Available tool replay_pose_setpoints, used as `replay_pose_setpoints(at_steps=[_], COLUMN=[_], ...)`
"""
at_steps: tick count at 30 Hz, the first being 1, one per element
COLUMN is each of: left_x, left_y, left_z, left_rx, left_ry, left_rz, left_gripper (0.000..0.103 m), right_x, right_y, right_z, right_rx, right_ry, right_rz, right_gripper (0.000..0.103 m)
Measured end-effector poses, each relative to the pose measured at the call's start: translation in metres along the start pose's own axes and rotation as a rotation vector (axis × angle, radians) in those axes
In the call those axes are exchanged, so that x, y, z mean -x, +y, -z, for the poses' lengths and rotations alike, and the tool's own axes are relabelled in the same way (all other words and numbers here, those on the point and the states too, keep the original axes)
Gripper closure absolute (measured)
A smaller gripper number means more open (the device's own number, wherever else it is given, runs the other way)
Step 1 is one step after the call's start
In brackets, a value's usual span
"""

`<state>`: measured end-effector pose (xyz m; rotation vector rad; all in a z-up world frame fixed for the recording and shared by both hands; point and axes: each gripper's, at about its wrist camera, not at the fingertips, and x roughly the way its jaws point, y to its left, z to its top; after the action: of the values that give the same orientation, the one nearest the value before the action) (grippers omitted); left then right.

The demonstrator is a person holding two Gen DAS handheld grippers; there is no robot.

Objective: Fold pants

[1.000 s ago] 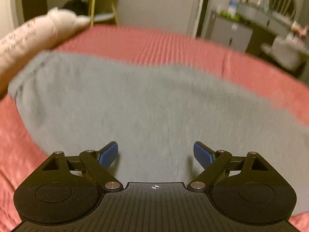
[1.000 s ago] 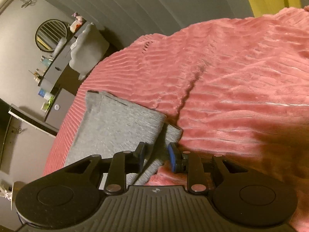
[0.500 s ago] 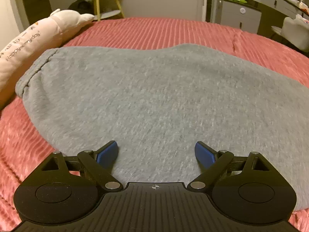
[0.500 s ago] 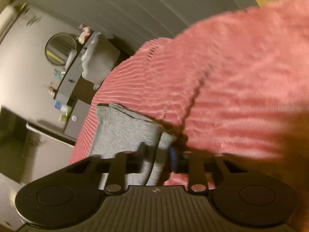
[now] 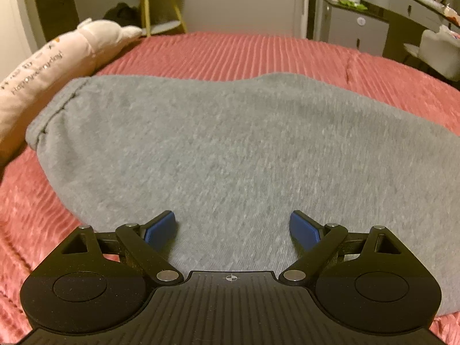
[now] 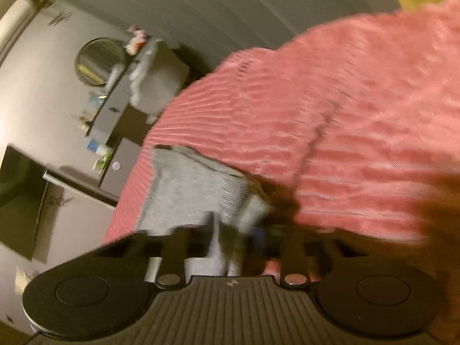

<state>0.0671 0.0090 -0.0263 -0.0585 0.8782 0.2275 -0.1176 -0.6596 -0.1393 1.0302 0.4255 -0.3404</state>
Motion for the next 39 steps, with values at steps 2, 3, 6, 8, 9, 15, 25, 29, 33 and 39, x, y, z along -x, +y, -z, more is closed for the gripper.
replay_pose_setpoints(at_steps=[2, 3, 6, 8, 9, 15, 25, 29, 33, 39], left_x=[0.005, 0.009, 0.022, 0.032, 0.037, 0.058, 0.049, 0.048, 0.048, 0.017], left_y=[0.001, 0.002, 0.011, 0.018, 0.022, 0.038, 0.085, 0.06, 0.016, -0.051], left_z=[-0.001, -0.002, -0.006, -0.009, -0.011, -0.016, -0.011, -0.015, -0.02, -0.033], left_rx=[0.006, 0.01, 0.045, 0.078, 0.091, 0.092, 0.246, 0.116, -0.017, -0.032], left_ry=[-0.018, -0.023, -0.043, -0.061, -0.068, -0.064, -0.013, -0.018, 0.008, 0.146], left_rz=[0.017, 0.027, 0.083, 0.121, 0.134, 0.131, 0.186, 0.262, 0.389, 0.62], left_gripper=[0.011, 0.011, 0.01, 0.01, 0.01, 0.01, 0.01, 0.01, 0.01, 0.013], right_x=[0.004, 0.005, 0.009, 0.018, 0.023, 0.027, -0.045, -0.034, -0.025, 0.0], right_y=[0.016, 0.022, 0.039, 0.062, 0.081, 0.214, 0.252, 0.219, 0.189, 0.155], right_z=[0.002, 0.003, 0.003, 0.006, 0.01, 0.087, 0.255, 0.213, 0.184, 0.163], right_rx=[0.086, 0.118, 0.156, 0.214, 0.269, 0.65, 0.79, 0.538, 0.546, 0.375], right_ry=[-0.021, -0.026, -0.038, -0.064, -0.076, 0.058, 0.718, 0.594, 0.469, 0.312], right_rz=[0.018, 0.028, 0.056, 0.05, 0.026, -0.244, -0.325, -0.282, -0.042, -0.052], right_gripper=[0.092, 0.093, 0.093, 0.094, 0.094, 0.094, 0.063, 0.046, 0.054, 0.049])
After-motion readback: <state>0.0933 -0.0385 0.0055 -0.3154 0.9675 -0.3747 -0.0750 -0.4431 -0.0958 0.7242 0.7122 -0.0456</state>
